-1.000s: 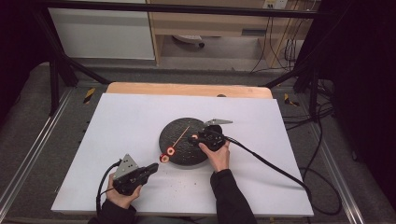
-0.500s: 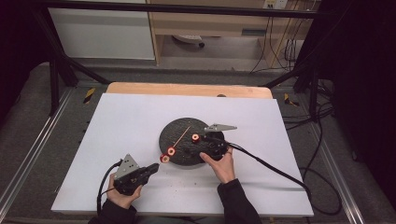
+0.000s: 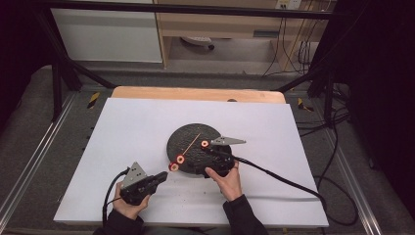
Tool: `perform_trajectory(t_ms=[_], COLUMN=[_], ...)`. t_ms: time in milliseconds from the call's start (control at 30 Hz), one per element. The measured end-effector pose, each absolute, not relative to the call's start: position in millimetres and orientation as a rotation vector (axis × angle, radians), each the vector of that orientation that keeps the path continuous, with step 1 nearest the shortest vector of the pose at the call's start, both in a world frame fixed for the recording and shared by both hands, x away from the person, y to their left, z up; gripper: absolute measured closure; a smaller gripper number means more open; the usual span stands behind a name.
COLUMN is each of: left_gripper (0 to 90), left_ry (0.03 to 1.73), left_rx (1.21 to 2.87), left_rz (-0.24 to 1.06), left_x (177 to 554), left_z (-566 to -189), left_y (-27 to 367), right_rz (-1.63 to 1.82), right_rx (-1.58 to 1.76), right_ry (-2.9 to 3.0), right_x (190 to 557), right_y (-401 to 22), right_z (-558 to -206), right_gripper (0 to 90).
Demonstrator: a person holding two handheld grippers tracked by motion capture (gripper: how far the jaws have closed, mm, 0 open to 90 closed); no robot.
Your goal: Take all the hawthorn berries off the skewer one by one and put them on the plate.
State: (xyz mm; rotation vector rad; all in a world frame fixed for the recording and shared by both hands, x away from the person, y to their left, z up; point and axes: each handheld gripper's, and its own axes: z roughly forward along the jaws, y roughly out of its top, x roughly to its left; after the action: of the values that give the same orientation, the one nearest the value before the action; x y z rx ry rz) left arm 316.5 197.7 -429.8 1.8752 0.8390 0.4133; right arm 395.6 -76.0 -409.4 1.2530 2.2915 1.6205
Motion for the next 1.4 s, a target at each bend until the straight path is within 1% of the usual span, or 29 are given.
perform_trajectory(t_ms=[133, 267, 700, 1133, 1400], left_gripper=[88.4, 88.4, 88.4, 88.4, 88.4], left_ry=[0.836, 0.833, 0.822, 0.820, 0.816], left_rx=[1.877, 1.879, 1.883, 1.886, 1.883], left_rz=[0.413, 0.411, 0.412, 0.412, 0.414], left_x=[316.3, 315.6, 315.0, 314.5, 314.0], left_z=[-430.1, -430.0, -430.2, -431.1, -430.3], left_y=[196.3, 195.1, 190.4, 187.5, 187.6], right_rz=[1.639, 1.650, 1.727, 1.746, 1.749], right_rx=[1.255, 1.277, 1.288, 1.322, 1.328], right_ry=[2.296, 2.279, 2.298, 2.358, 2.355], right_x=[394.9, 395.8, 398.5, 399.5, 400.1], right_y=[-70.0, -61.3, -52.2, -50.4, -52.3], right_z=[-409.1, -407.9, -412.3, -416.6, -413.2], right_gripper=[5.3, 9.9, 39.3, 59.4, 60.8])
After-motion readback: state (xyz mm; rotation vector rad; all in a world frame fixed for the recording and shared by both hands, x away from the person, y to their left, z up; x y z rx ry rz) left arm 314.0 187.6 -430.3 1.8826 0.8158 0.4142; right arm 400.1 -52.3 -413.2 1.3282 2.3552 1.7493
